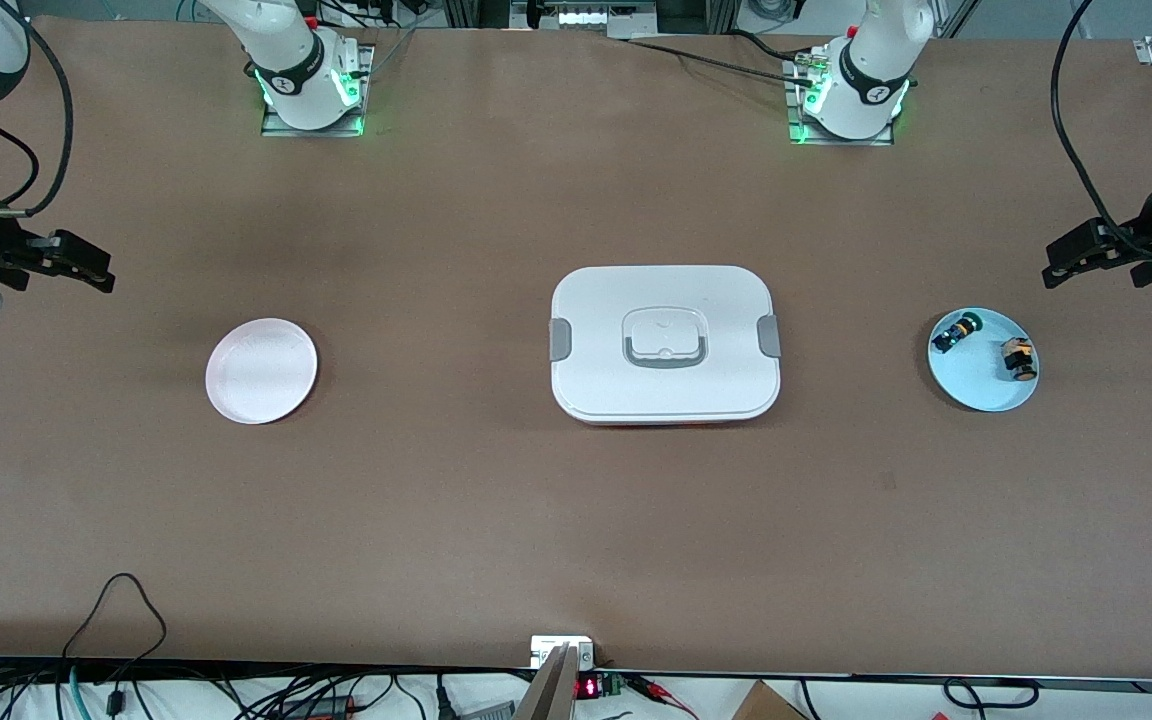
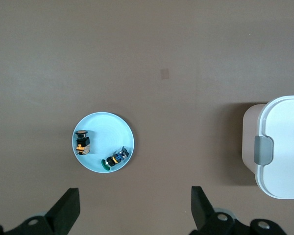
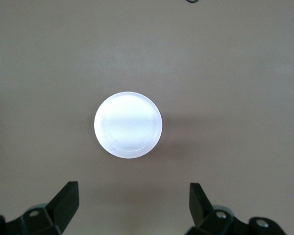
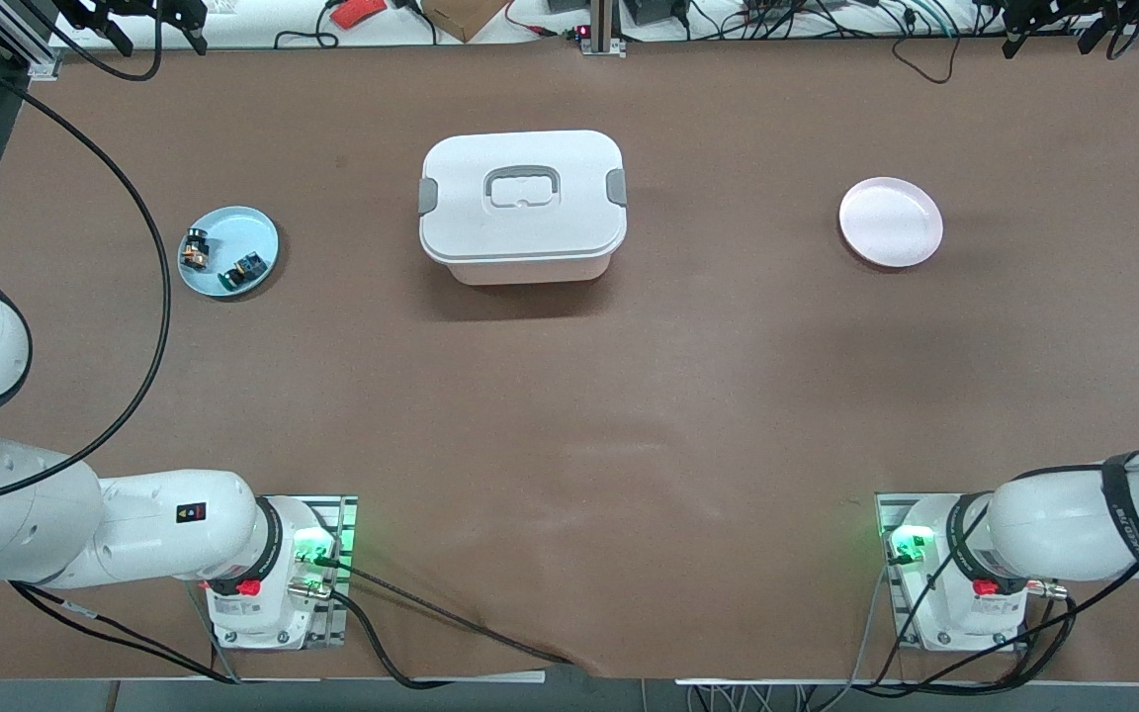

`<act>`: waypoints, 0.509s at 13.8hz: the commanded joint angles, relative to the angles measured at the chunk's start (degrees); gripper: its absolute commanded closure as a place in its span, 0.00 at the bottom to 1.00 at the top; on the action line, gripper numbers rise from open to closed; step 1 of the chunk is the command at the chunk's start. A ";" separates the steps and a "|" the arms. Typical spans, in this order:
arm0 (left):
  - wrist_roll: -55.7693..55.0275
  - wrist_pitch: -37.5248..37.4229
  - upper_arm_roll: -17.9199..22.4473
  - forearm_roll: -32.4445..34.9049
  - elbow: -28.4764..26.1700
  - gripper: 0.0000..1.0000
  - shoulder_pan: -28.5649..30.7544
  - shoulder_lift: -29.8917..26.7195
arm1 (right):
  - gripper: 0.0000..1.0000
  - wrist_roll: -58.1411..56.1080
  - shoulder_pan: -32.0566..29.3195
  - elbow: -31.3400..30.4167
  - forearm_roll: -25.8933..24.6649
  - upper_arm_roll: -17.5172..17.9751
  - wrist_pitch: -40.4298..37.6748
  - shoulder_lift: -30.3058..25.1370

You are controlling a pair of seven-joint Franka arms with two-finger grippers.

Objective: Transfer orange switch to right arm and place
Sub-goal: 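Move the left gripper over the light-blue dish of switches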

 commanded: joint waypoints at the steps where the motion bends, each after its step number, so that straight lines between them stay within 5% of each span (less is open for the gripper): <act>1: -0.61 -1.61 0.39 -0.71 2.28 0.00 -0.62 1.09 | 0.00 0.69 0.44 0.32 0.64 -0.19 -0.75 -0.51; 7: -0.34 -1.78 0.39 -0.71 2.90 0.00 -0.62 1.70 | 0.00 0.60 0.44 0.32 0.55 -0.10 -0.75 -0.51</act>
